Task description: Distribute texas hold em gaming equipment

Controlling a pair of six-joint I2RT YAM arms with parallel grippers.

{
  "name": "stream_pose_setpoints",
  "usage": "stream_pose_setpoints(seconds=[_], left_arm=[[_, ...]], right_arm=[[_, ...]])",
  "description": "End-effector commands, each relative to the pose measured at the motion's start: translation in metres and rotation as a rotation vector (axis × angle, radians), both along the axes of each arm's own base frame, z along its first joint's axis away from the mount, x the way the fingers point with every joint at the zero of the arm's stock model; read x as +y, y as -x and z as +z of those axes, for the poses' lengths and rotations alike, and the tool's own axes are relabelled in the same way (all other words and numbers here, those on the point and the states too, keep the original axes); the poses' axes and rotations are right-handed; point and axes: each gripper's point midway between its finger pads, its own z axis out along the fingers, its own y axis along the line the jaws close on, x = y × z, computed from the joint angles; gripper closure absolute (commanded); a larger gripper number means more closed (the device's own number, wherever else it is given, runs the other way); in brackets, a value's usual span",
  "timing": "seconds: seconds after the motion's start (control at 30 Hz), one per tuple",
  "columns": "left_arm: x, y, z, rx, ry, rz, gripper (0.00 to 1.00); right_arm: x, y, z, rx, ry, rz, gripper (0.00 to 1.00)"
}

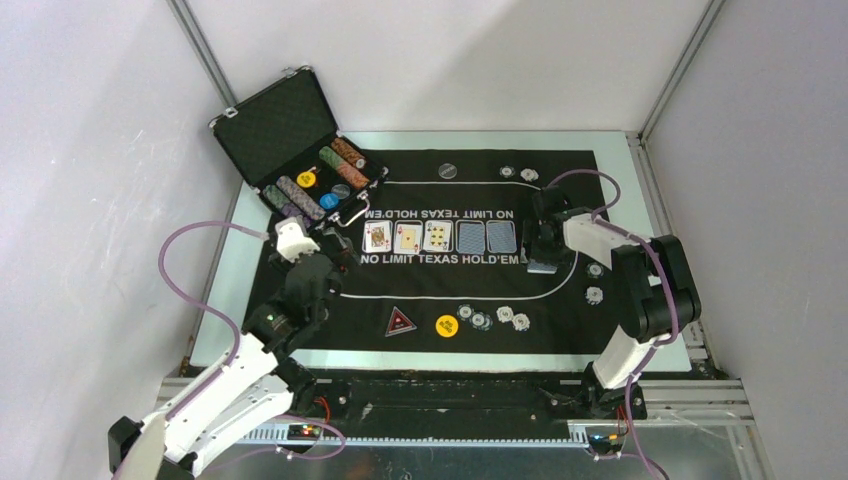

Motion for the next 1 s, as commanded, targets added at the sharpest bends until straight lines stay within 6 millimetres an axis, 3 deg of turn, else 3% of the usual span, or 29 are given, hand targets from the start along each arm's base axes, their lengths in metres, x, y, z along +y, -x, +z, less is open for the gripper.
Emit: stream_pose_setpoints(seconds=[0.0,0.03,0.13,0.2,0.67,0.73,0.77,0.83,0.97], left_arm=[[0.011,-0.003,0.004,-0.023,0.0,0.073,0.0],[0.012,-0.003,0.003,-0.02,-0.006,0.077,0.0],[0.013,-0.003,0.003,-0.013,-0.018,0.087,0.0],[0.015,-0.003,0.005,-0.016,-0.019,0.094,0.0],[0.026,0.0,0.002,-0.02,-0.029,0.15,0.0],[0.025,0.0,0.002,-0.018,-0.029,0.147,0.0],[0.025,0.0,0.002,-0.017,-0.031,0.143,0.0],[0.023,-0.001,0.003,-0.016,-0.026,0.133,0.0],[0.022,0.001,0.005,-0.013,-0.013,0.127,0.0]], right_arm=[[-0.002,-0.011,-0.007,-0.018,-0.01,-0.049,0.55],[-0.003,-0.01,-0.006,-0.02,-0.011,-0.052,0.53],[-0.004,-0.007,-0.004,-0.016,-0.011,-0.061,0.33],[-0.006,-0.005,-0.003,-0.012,-0.004,-0.072,0.27],[-0.01,-0.001,-0.001,-0.007,0.016,-0.069,0.21],[-0.01,-0.002,0.001,-0.015,0.018,-0.071,0.16],[-0.011,-0.004,0.003,-0.022,0.022,-0.071,0.07],[-0.011,-0.007,0.01,-0.048,0.019,-0.062,0.01],[-0.01,-0.017,0.038,-0.129,0.01,-0.049,0.0]])
